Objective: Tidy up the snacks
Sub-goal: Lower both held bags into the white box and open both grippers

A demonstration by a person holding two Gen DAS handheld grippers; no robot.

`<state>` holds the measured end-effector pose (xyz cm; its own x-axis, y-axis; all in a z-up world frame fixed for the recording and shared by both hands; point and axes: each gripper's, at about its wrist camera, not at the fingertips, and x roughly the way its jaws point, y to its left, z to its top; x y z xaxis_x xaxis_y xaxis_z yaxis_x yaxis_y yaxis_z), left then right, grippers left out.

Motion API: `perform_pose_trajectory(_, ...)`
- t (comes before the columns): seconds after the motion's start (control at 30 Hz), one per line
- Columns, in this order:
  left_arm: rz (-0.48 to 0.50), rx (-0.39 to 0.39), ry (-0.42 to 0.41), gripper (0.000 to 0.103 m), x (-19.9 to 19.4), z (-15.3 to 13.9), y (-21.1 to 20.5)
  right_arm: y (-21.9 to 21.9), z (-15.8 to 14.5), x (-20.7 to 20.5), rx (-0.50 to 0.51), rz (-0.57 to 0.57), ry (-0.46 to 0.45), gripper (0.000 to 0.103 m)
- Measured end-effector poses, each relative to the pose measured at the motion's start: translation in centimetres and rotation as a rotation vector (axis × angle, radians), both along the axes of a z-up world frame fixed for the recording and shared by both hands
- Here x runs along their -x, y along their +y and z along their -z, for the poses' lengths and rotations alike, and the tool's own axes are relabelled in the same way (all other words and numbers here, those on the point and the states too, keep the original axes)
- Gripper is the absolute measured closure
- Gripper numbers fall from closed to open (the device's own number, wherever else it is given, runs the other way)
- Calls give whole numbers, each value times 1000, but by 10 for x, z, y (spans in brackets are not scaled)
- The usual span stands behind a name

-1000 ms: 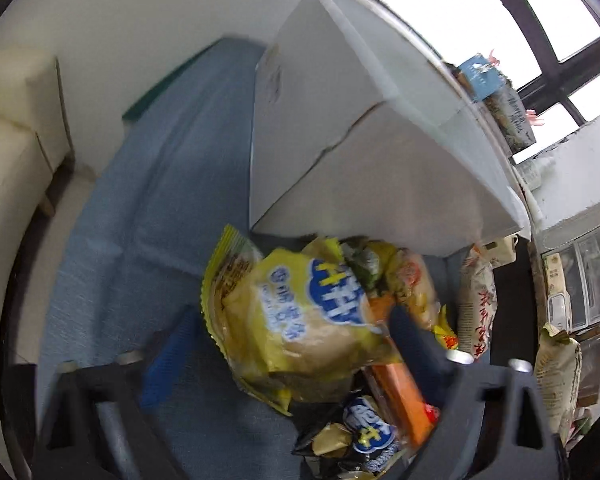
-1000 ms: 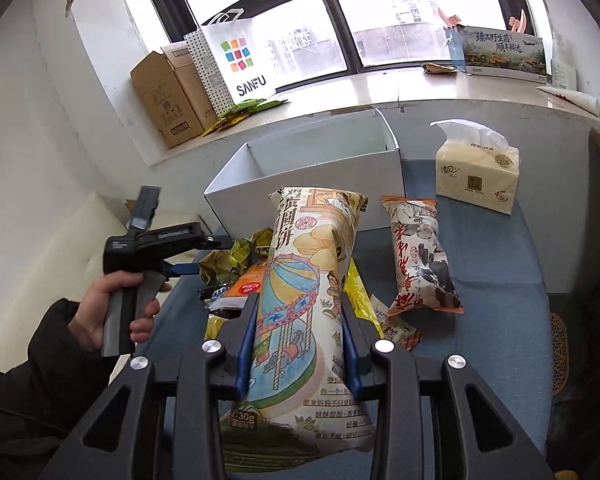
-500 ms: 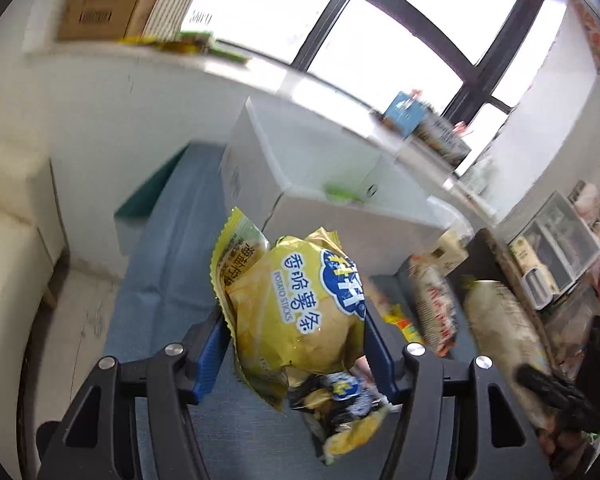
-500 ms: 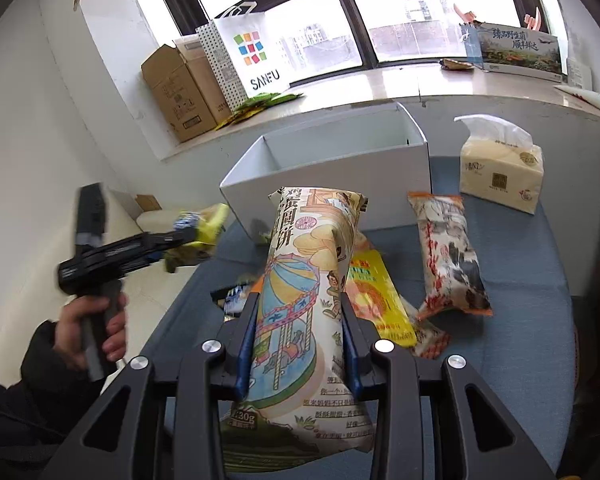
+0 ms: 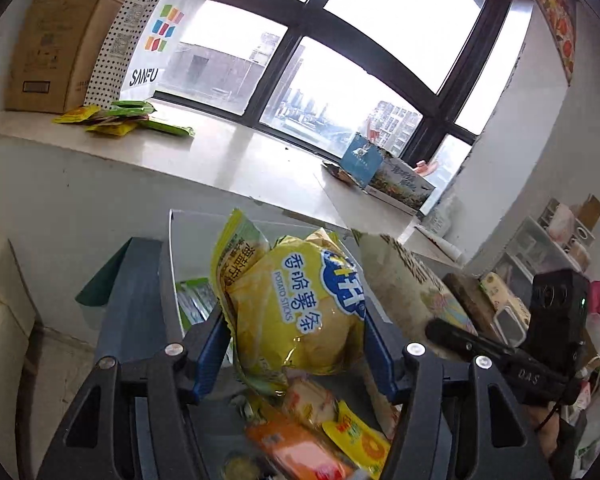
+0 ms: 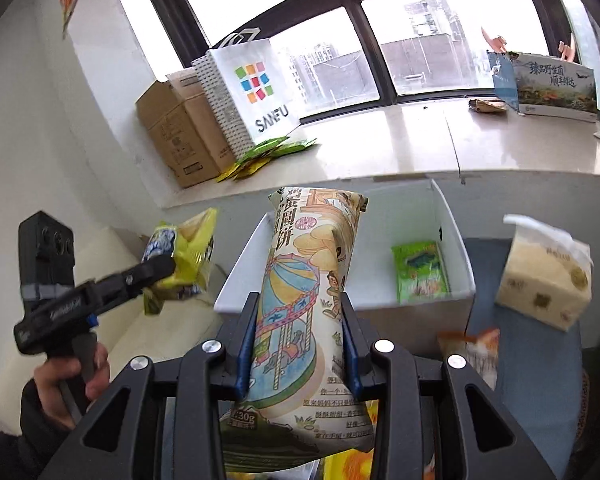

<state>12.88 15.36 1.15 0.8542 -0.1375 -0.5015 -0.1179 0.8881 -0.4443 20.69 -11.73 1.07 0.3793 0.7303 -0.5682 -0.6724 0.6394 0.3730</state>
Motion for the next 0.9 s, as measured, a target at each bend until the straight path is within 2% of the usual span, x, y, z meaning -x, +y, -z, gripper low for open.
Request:
perform_pose_trajectory(0.1, 7, -6, 42, 37, -37, 4, 4, 22, 2, -36, 62, 37, -21, 64)
perform_pose_trajectory(0.17, 22, 10, 74, 37, -57, 11, 9, 34, 9, -61, 86, 54, 3, 64)
perform_pose_trajectory(0.23, 13, -7, 104, 37, -75, 17, 13, 45, 18, -84, 122, 55, 40, 64)
perform_pose_trajectory(0.3, 0, -16, 117, 36, -87, 23, 19, 56, 24, -100, 162, 49, 30, 64)
perform_pose_trajectory(0.4, -32, -32, 165, 26, -106, 33, 29, 68, 26, -115, 192, 42, 3, 65)
perform_pose_trajectory(0.43, -54, -40, 186, 9, -109, 36, 33, 70, 24, -118, 182, 49, -10, 53)
perform_pose_trajectory(0.47, -62, -29, 196, 0, -111, 38, 38, 72, 23, -122, 184, 62, -19, 13)
perform_pose_trajectory(0.5, -54, -3, 190, 0, -109, 41, 42, 73, 24, -127, 190, 89, -19, 0)
perform_pose_trajectory(0.53, -50, 19, 192, 0, -107, 44, 45, 72, 25, -129, 184, 115, -18, 0)
perform_pose_trajectory(0.6, -61, 30, 198, 0, -102, 47, 50, 73, 32, -132, 216, 98, 14, 0)
perform_pose_trajectory(0.73, -69, -9, 196, 0, -93, 48, 48, 72, 33, -122, 227, 99, -18, 0)
perform_pose_trajectory(0.9, -51, -49, 174, 0, -80, 40, 38, 68, 19, -106, 203, 67, -53, 0)
